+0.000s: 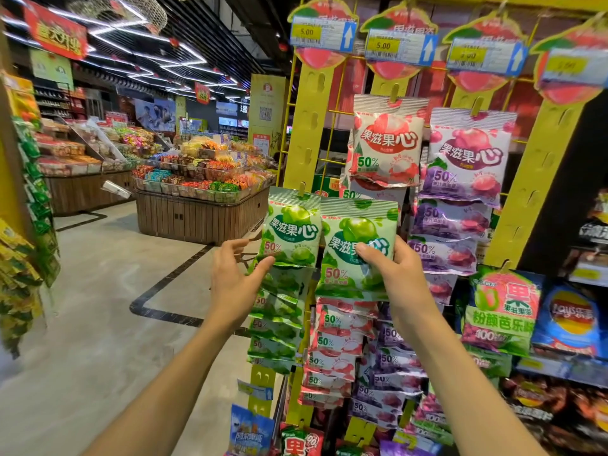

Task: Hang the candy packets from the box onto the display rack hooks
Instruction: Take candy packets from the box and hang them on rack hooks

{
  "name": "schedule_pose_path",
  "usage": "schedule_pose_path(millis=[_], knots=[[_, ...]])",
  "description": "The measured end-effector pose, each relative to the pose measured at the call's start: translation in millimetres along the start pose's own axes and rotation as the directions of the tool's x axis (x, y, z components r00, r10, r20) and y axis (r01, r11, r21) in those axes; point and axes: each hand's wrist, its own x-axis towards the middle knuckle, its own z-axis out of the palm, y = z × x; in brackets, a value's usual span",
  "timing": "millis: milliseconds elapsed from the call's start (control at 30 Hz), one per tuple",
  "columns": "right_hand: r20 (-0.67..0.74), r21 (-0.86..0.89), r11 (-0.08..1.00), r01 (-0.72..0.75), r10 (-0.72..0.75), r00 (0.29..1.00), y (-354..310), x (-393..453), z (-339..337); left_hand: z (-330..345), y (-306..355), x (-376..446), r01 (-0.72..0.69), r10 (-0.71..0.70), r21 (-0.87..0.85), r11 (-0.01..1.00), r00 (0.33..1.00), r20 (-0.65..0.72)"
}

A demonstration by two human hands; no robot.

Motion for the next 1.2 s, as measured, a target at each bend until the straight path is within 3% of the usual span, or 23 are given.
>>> schedule_pose_path(millis=[100, 200, 633, 900, 1200], knots=[[-0.012, 0.01, 1.0, -0.011, 0.011, 1.0, 0.0, 4.6, 9.6, 3.1, -8.4, 2.5, 0.202, -0.18, -0.232, 0.952, 0.977, 0.114], [-0.015, 0.001, 1.0, -0.007, 0.007, 1.0, -3.5, 9.6, 19.8, 8.0, -14.2, 3.5, 0.265, -0.214, -0.334, 0.905, 0.959, 0.183], [-0.028, -0.054, 0.997, 0.051, -0.053, 0.998, -33.9, 50.0, 63.9, 14.7, -17.9, 11.8, 0.32, -0.208, -0.366, 0.874, 0.926, 0.314], [-0.003, -0.098, 0.995, 0.001, -0.001, 1.0, -40.4, 73.3, 91.4, 5.2, -23.4, 14.3, 0.318, -0.166, -0.341, 0.885, 0.899, 0.405], [-0.106, -0.152, 0.988, -0.018, 0.002, 0.994, -47.8, 94.3, 101.8, -5.9, -18.2, 12.8, 0.346, -0.168, -0.349, 0.871, 0.877, 0.45]])
